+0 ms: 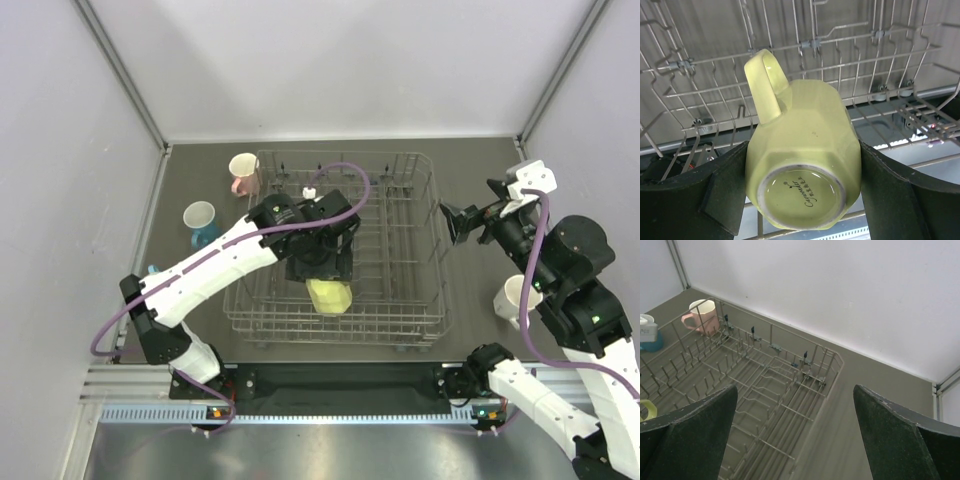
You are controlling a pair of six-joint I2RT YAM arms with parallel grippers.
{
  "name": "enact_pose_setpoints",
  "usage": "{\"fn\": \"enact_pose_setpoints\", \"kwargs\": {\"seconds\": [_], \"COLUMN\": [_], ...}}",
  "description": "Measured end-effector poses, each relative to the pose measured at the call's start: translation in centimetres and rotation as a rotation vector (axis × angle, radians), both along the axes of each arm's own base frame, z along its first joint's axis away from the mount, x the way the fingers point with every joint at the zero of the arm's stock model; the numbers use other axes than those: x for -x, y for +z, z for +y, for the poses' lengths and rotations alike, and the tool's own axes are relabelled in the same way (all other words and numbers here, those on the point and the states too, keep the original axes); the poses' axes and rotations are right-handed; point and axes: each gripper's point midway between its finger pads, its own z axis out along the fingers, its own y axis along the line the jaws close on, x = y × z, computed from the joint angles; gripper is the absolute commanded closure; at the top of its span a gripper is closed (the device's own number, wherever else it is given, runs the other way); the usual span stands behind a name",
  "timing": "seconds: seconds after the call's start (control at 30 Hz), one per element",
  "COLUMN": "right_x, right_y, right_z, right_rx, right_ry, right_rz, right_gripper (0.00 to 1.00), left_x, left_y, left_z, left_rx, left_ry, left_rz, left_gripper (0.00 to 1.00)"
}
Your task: Load the cups into the dish rack
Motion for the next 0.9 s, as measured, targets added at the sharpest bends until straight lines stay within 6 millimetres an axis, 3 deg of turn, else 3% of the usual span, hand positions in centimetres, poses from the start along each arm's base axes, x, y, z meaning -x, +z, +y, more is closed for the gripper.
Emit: {"fn": "enact_pose_setpoints", "kwargs": {"seconds": [0.23, 0.47, 0.9], "right_x": [-0.1, -0.2, -0.2], "right_y": [-0.1, -0.9, -1.2], "right_z": [0.0, 0.1, 0.1], "right_rx": [0.008, 0.018, 0.021], "right_ry": [0.000, 0.001, 0.004], "right_rz": [-0.001, 0.019, 0.028], "right_gripper": [0.02, 0.02, 0.02], "left_x": [0.9, 1.5, 1.8], "left_y": [-0.9, -3.6, -6.5], "left_z": [-0.2, 0.8, 2.5], "left_rx": [-0.014, -0.091, -0.188], "left_ry": [-0.021, -0.023, 0.000], "left_rz": [0.033, 0.078, 0.097], "left_gripper": [1.00, 1.00, 1.00]}}
